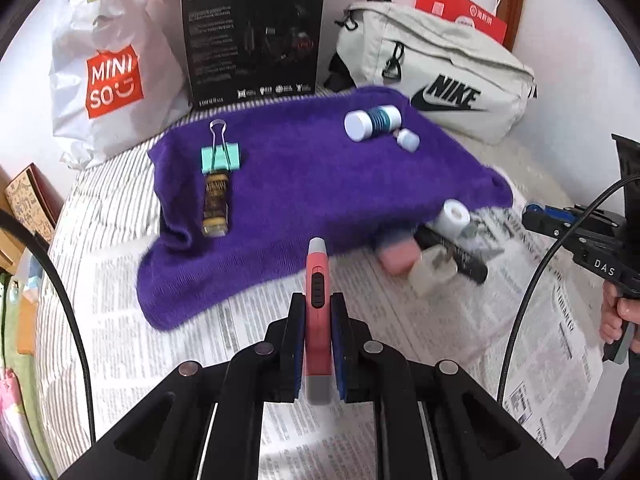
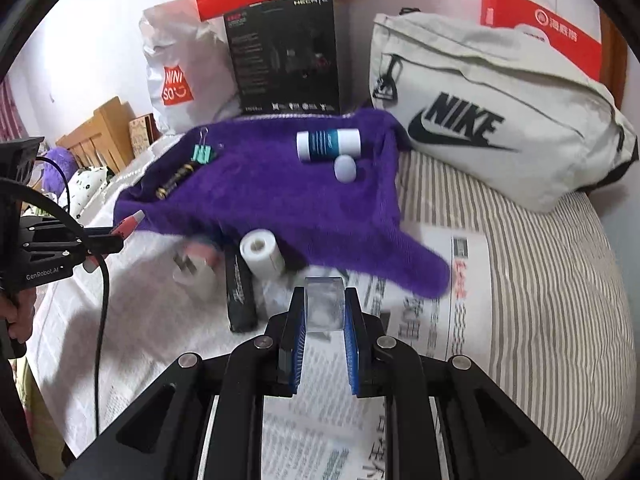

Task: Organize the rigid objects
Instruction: 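Carry the pink pen with the left tool onto the towel while the right tool carries the clear piece there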

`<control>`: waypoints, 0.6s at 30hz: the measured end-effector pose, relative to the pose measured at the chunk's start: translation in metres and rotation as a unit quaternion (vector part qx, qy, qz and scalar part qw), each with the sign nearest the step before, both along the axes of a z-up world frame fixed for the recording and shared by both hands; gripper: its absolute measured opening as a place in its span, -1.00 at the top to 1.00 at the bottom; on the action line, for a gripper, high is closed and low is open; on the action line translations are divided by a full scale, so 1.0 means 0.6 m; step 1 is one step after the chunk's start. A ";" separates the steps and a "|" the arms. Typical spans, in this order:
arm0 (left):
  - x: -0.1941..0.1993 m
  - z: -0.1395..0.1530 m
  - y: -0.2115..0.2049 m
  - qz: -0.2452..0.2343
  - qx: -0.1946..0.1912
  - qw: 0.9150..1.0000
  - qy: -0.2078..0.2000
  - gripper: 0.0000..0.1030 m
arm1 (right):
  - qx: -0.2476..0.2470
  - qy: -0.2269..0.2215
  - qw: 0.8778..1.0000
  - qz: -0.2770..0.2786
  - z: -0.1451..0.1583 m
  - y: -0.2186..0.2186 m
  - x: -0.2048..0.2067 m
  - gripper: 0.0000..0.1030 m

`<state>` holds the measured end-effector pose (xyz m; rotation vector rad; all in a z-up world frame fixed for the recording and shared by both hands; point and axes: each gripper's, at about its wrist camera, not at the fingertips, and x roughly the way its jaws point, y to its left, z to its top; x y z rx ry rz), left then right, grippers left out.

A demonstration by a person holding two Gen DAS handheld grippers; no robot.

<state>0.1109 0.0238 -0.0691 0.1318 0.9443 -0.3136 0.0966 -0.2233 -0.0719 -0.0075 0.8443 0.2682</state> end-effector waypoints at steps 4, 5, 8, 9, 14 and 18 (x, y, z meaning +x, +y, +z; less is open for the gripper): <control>0.023 0.015 0.005 0.004 0.000 1.000 -0.006 0.76 | 0.003 -0.005 1.000 0.001 0.011 0.002 0.021 0.66; 0.029 0.018 0.007 0.004 -0.001 1.000 -0.007 0.76 | 0.004 -0.006 1.000 0.002 0.014 0.003 0.028 0.66; 0.049 0.024 0.013 0.006 -0.002 1.000 -0.010 0.76 | 0.002 -0.007 1.000 0.003 0.017 0.007 0.047 0.66; 0.056 0.025 0.017 0.008 -0.002 1.000 -0.012 0.76 | 0.002 -0.008 1.000 0.004 0.019 0.009 0.054 0.66; 0.083 0.028 0.029 0.016 -0.007 1.000 -0.013 0.76 | 0.001 -0.008 1.000 0.005 0.025 0.015 0.091 0.66; 0.103 0.023 0.036 0.019 -0.005 1.000 -0.011 0.76 | -0.005 -0.006 1.000 0.007 0.021 0.022 0.122 0.66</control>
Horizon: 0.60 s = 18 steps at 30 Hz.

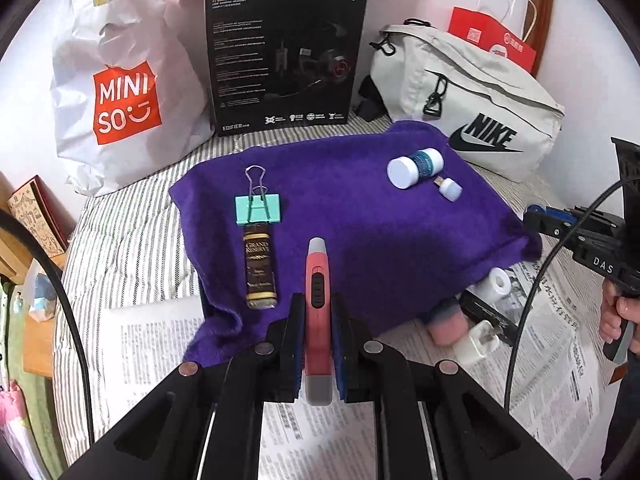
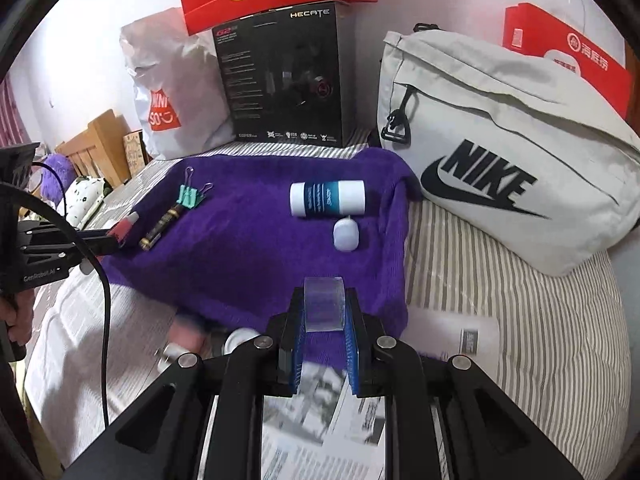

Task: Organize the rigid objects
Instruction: 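Carry the pink pen with the left tool onto the towel while the right tool carries the clear piece there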

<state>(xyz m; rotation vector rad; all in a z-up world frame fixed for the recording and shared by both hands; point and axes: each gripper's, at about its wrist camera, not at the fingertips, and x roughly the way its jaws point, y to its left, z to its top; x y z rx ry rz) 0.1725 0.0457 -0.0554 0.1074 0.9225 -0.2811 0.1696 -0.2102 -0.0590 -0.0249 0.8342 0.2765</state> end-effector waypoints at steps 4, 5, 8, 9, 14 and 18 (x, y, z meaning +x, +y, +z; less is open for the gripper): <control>0.017 -0.006 0.008 0.005 -0.004 1.000 0.003 0.76 | -0.009 0.010 1.000 0.004 -0.013 0.007 0.034 0.66; 0.023 -0.010 0.009 0.007 -0.005 1.000 0.005 0.76 | -0.012 0.013 1.000 0.005 -0.017 0.009 0.043 0.66; 0.037 -0.018 0.010 0.007 -0.005 1.000 0.010 0.76 | -0.019 0.020 1.000 0.006 -0.028 0.013 0.065 0.66; 0.040 -0.020 0.009 0.007 -0.005 1.000 0.011 0.76 | -0.022 0.024 0.999 0.007 -0.033 0.015 0.072 0.66; 0.062 -0.031 0.005 0.003 -0.004 1.000 0.019 0.76 | -0.037 0.043 0.998 0.010 -0.060 0.021 0.098 0.66; 0.080 -0.040 0.003 0.004 0.001 1.000 0.025 0.76 | -0.040 0.053 0.998 0.014 -0.077 0.027 0.114 0.66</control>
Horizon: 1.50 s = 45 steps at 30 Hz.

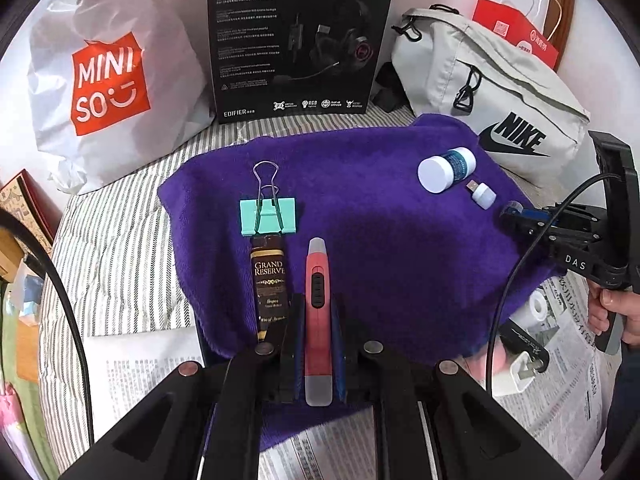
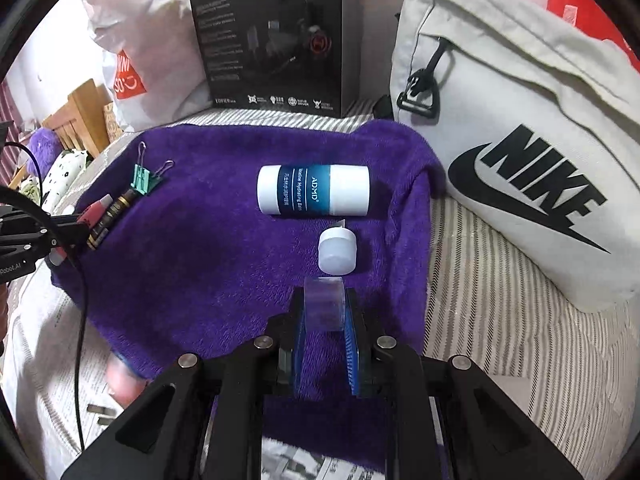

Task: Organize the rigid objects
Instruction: 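Carry the pink pen with the left tool onto the towel while the right tool carries the clear piece there, then open both tools, then close the right tool on the white tape roll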

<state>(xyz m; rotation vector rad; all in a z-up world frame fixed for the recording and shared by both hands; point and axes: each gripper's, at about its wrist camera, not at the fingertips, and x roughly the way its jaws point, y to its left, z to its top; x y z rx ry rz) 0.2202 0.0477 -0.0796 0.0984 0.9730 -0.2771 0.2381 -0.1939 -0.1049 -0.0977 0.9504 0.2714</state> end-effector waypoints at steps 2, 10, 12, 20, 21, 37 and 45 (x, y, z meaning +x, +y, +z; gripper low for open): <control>0.007 -0.005 0.000 -0.001 0.001 1.000 0.003 0.76 | -0.005 0.003 1.000 0.005 -0.007 0.006 0.006 0.66; 0.035 -0.027 -0.006 0.001 0.007 1.000 0.017 0.76 | -0.010 -0.002 1.000 0.008 -0.013 0.010 0.012 0.66; 0.043 -0.030 -0.009 0.002 0.010 1.000 0.019 0.76 | -0.010 -0.003 1.000 0.011 -0.013 0.009 0.012 0.66; 0.061 -0.037 -0.021 -0.001 0.024 1.000 0.019 0.76 | -0.003 0.004 1.000 0.026 -0.010 0.003 0.008 0.56; 0.062 -0.037 -0.023 -0.002 0.027 0.999 0.018 0.76 | 0.001 0.006 1.000 0.027 -0.009 0.002 0.006 0.54; 0.052 -0.036 -0.031 -0.001 0.046 0.999 0.008 0.71 | 0.013 -0.034 0.999 -0.014 0.052 -0.028 -0.083 0.14; 0.040 -0.034 -0.026 0.003 0.024 0.999 0.022 0.32 | 0.031 -0.020 0.999 -0.019 0.057 -0.028 -0.157 0.13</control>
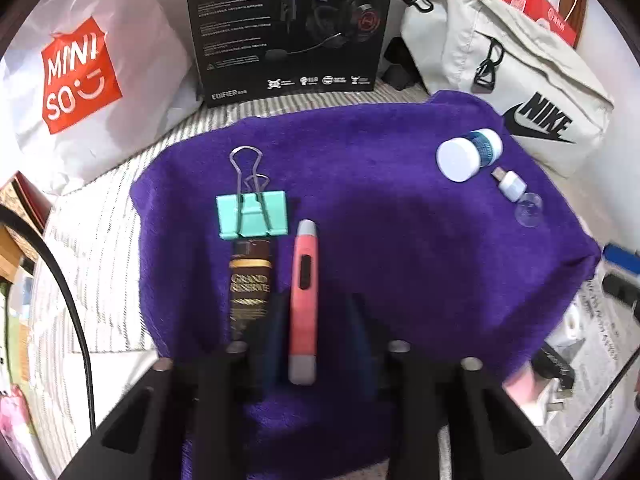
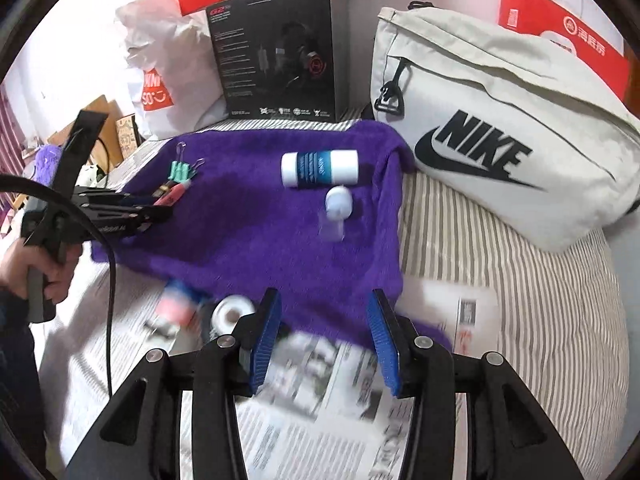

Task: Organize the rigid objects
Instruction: 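Open both tools, then close the right tool on the white tape roll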

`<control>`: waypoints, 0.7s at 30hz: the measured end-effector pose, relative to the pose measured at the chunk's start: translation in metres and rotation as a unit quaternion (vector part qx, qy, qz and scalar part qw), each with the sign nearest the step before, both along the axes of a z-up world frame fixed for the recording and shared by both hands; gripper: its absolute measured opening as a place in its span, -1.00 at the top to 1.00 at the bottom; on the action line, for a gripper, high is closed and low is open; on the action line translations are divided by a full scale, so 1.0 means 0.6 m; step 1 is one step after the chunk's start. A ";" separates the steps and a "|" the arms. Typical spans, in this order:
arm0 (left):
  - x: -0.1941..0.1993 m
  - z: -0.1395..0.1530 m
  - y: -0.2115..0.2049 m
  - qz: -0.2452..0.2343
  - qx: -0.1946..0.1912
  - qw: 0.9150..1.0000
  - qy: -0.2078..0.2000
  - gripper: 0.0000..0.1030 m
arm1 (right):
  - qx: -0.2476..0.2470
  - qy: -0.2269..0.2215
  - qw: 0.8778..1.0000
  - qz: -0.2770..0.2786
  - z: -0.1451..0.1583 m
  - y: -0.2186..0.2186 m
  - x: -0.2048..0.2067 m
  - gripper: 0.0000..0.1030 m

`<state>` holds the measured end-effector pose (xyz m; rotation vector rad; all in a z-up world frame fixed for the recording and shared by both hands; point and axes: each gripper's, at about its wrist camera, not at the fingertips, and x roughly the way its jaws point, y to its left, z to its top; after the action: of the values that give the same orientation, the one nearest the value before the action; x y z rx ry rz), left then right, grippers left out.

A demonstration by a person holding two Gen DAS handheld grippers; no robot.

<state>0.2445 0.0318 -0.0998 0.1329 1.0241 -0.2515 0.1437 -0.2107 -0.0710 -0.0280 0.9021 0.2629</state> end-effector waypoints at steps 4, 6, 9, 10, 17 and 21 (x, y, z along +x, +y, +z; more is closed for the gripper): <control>-0.012 0.004 -0.001 0.009 0.008 1.000 -0.003 0.32 | 0.011 0.011 1.000 0.008 -0.007 0.014 -0.024 0.13; -0.023 0.013 0.002 0.014 0.012 1.000 -0.007 0.32 | 0.010 0.013 1.000 0.016 -0.010 0.028 -0.030 0.13; -0.049 0.033 0.008 0.014 0.024 0.999 -0.022 0.32 | 0.015 0.010 0.999 0.031 -0.013 0.049 -0.039 0.13; -0.058 0.039 0.011 0.014 0.024 0.999 -0.026 0.31 | 0.017 0.008 0.999 0.034 -0.015 0.056 -0.038 0.13; -0.122 0.063 0.033 0.025 -0.006 0.999 -0.043 0.20 | 0.001 0.004 1.000 0.026 -0.046 0.077 -0.020 0.17; -0.149 0.057 0.040 0.028 -0.003 0.999 -0.042 0.20 | 0.000 0.000 1.000 0.017 -0.058 0.081 -0.012 0.26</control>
<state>0.1550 0.0556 -0.0655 0.1094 0.9412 -0.1969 0.1367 -0.1622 -0.1055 -0.0429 0.9032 0.2948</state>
